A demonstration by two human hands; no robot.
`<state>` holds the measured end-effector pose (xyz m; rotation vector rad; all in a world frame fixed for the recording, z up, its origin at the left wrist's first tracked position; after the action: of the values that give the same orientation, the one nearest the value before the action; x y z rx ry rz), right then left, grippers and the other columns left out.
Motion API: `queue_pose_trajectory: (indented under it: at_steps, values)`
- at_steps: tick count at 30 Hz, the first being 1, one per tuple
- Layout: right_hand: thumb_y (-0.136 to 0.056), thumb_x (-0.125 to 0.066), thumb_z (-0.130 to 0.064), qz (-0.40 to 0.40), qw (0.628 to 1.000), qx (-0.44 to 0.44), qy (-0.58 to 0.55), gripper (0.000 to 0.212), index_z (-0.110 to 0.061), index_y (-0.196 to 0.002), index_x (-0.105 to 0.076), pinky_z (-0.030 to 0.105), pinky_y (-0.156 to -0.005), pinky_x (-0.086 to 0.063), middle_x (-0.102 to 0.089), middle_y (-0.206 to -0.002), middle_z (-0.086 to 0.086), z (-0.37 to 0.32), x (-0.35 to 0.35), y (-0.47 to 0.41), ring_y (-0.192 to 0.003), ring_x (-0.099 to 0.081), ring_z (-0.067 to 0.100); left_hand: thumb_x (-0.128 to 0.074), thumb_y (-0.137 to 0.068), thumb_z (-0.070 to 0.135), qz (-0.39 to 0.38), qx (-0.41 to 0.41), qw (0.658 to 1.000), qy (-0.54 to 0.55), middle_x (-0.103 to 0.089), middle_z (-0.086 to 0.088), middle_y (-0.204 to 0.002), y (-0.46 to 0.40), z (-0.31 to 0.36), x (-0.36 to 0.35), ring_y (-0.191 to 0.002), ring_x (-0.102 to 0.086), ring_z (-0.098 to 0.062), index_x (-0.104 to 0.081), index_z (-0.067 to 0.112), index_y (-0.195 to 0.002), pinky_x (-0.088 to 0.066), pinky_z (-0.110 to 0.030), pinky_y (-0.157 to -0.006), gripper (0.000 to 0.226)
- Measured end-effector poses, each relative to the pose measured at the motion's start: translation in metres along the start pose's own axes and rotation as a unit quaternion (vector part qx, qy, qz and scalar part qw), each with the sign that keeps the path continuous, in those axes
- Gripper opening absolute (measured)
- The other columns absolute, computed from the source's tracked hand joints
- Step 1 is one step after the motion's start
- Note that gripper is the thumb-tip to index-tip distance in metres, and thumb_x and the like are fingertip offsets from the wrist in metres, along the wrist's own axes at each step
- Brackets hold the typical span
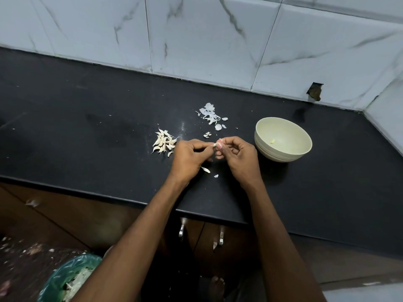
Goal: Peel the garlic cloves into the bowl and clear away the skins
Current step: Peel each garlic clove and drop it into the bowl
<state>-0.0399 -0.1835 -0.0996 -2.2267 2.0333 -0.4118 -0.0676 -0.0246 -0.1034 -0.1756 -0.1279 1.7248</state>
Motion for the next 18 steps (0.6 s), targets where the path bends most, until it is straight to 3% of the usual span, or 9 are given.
queue_pose_trajectory:
  at_steps: [4,8,13,18]
  values:
    - [-0.098,-0.069,-0.004,0.002,1.000,0.020,0.013,0.008,-0.001,-0.106,-0.072,0.023,-0.075,-0.060,-0.078,-0.088,0.010,-0.002,0.001,0.001,-0.076,-0.076,0.014,-0.073,-0.093,0.003,-0.020,-0.001,1.000,0.011,-0.075,-0.001,-0.081,0.002,0.003,-0.002,-0.064,-0.065,-0.009,-0.082,0.003,-0.100,-0.054,-0.022,-0.063,0.011]
    - [-0.097,-0.071,-0.007,-0.003,0.999,0.036,0.019,0.010,-0.001,-0.104,-0.075,0.032,-0.081,-0.062,-0.079,-0.091,0.011,-0.003,0.002,0.000,-0.085,-0.078,0.026,-0.066,-0.095,-0.005,-0.031,0.013,0.997,0.065,-0.077,-0.002,-0.077,0.002,0.004,0.000,-0.069,-0.065,-0.013,-0.080,0.007,-0.091,-0.058,-0.026,-0.064,0.019]
    - [-0.094,-0.076,-0.009,-0.008,0.989,0.103,0.109,0.011,-0.008,-0.103,-0.082,0.033,-0.079,-0.059,-0.075,-0.090,0.006,-0.006,0.001,0.002,-0.079,-0.072,0.020,-0.067,-0.094,-0.006,0.002,0.054,0.991,0.122,-0.072,-0.010,-0.073,0.000,0.002,0.004,-0.066,-0.061,-0.016,-0.080,0.001,-0.084,-0.057,-0.027,-0.061,0.017]
    - [-0.092,-0.078,-0.012,0.000,0.970,0.166,0.176,0.012,-0.014,-0.102,-0.084,0.028,-0.070,-0.053,-0.073,-0.087,-0.001,-0.013,-0.004,0.007,-0.076,-0.068,0.012,-0.066,-0.094,-0.003,-0.013,0.087,0.983,0.159,-0.071,-0.012,-0.077,0.001,0.004,0.007,-0.065,-0.058,-0.012,-0.079,-0.002,-0.080,-0.054,-0.023,-0.060,0.019]
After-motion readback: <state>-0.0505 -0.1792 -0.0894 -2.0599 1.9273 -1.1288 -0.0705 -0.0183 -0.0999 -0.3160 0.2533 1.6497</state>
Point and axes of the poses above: each hand's wrist, its own y-axis away from the middle knuckle, its own x-axis out of the back of the hand, z = x × y, the point moved 3 cm from there along -y, towards the middle knuckle
